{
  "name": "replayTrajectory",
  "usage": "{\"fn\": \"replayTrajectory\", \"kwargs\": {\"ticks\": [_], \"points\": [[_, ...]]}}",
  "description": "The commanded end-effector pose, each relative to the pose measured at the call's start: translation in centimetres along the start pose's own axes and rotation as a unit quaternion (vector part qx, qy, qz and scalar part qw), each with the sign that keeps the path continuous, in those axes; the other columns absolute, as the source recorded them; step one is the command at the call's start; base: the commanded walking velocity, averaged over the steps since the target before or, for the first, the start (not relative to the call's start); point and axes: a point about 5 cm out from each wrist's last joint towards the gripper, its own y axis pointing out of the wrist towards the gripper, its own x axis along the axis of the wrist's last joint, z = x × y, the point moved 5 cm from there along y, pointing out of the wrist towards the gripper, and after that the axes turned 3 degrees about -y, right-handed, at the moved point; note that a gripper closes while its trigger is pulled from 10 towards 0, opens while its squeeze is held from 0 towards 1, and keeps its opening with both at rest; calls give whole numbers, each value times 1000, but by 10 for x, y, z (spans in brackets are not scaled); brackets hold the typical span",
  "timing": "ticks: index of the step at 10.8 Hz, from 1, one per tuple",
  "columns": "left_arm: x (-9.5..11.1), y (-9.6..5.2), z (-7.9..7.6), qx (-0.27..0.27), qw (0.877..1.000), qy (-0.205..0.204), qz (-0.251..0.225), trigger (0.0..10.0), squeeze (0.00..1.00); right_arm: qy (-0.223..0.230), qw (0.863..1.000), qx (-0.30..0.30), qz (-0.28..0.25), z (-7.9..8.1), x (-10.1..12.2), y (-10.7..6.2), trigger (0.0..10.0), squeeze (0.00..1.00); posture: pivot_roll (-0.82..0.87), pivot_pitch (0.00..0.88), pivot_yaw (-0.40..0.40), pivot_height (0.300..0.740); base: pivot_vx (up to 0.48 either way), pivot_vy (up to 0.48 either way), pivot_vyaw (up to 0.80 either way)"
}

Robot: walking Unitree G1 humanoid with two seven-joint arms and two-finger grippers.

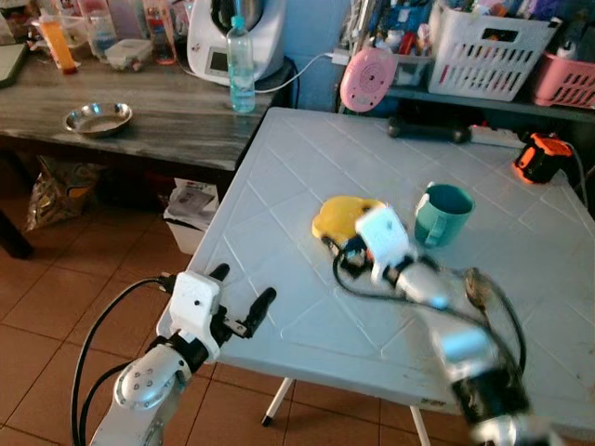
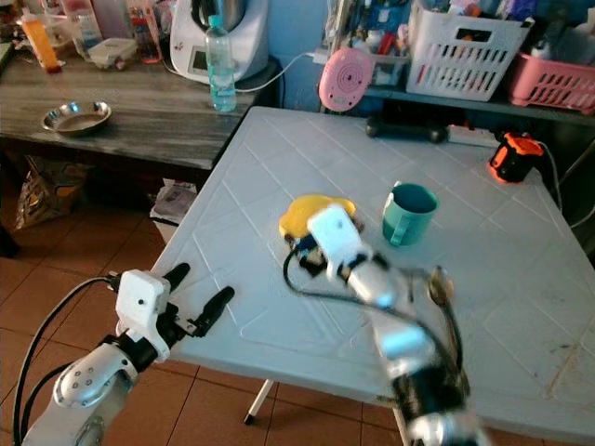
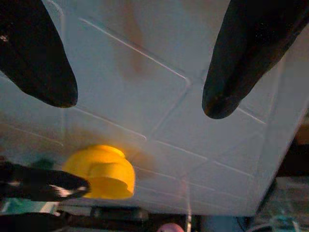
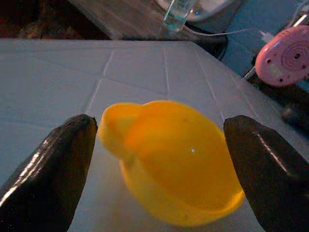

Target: Setting the table

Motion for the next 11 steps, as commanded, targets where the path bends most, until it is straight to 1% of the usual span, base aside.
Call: {"fn": "replayTrajectory", "kwargs": {"ticks": [1, 2, 4, 5, 6, 7, 8, 9, 10, 11], "points": [[4, 2, -7, -21, 1000, -3, -2, 10000, 0, -4, 1000, 12, 16, -3, -3, 5, 10000, 0, 140, 44, -40, 740, 0, 0, 0], [6, 2, -13, -43, 999, 3, 2, 10000, 0, -31, 998, 34, 35, -6, -3, 15, 10000, 0, 143, 49, -44, 740, 0, 0, 0], [11, 2, -19, -59, 998, 16, 5, 10000, 0, -41, 994, 80, 68, -2, -5, 26, 10000, 0, 146, 53, -51, 740, 0, 0, 0], [14, 2, -22, -61, 998, 15, 4, 10000, 0, -50, 993, 84, 70, -4, -2, 32, 10000, 0, 150, 53, -55, 740, 0, 0, 0], [14, 1, -23, -62, 998, 10, 5, 10000, 0, -53, 990, 99, 88, -2, -7, 34, 10000, 0, 152, 53, -58, 740, 0, 0, 0], [14, 1, -23, -61, 998, 7, 7, 10000, 0, -44, 987, 114, 104, 0, -13, 35, 10000, 0, 155, 55, -63, 740, 0, 0, 0], [13, 0, -22, -58, 998, 7, 9, 10000, 0, -57, 984, 116, 119, 0, -21, 34, 10000, 0, 157, 55, -67, 740, 0, 0, 0], [11, 0, -21, -56, 998, 5, 12, 10000, 0, -47, 983, 123, 130, 0, -26, 33, 4510, 0, 157, 57, -67, 740, 0, 0, 0], [10, -1, -21, -56, 998, 2, 15, 10000, 0, -49, 981, 130, 138, 1, -30, 32, 0, 0, 154, 57, -65, 740, 0, 0, 0], [8, -2, -20, -55, 998, -1, 17, 10000, 0, -49, 979, 135, 142, 1, -33, 31, 0, 0, 153, 57, -64, 740, 0, 0, 0]]}}
